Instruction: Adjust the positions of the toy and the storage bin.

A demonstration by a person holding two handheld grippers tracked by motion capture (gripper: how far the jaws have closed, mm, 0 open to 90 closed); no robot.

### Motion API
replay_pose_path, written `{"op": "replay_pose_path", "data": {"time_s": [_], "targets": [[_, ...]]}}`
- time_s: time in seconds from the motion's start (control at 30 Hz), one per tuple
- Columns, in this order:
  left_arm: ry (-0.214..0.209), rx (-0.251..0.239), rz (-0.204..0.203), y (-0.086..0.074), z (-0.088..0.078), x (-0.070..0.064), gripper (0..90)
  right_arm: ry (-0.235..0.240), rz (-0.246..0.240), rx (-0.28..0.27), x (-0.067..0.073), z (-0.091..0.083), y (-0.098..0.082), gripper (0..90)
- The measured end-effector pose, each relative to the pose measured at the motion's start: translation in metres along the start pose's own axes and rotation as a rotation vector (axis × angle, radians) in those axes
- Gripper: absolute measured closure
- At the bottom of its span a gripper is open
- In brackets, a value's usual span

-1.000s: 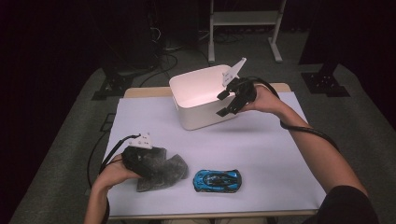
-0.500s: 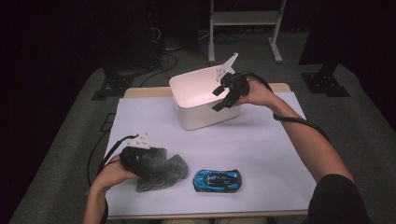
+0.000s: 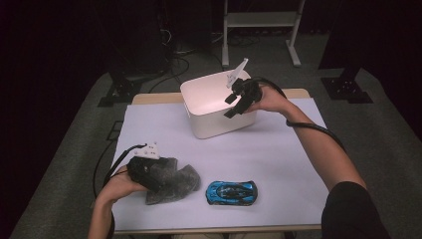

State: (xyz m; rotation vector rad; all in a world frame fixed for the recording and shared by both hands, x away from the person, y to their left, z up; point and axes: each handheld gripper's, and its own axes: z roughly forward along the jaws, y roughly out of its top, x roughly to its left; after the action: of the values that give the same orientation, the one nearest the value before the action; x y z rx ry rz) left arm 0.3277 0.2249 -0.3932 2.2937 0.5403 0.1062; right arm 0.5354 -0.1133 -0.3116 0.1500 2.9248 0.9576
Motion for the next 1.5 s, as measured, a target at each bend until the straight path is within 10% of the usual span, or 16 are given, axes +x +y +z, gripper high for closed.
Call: {"op": "replay_pose_path", "data": {"time_s": [0.63, 1.5], "targets": [[-0.005, 0.0, -0.005, -0.002, 0.0, -0.001, 10.3, 0.016, -0.009, 0.042, -0.005, 0.007, -0.005, 71.2], [-0.014, -0.001, -0.004, -0.003, -0.003, -0.003, 10.2, 0.079, -0.014, 0.099, 0.013, 0.005, 0.001, 84.4]]}}
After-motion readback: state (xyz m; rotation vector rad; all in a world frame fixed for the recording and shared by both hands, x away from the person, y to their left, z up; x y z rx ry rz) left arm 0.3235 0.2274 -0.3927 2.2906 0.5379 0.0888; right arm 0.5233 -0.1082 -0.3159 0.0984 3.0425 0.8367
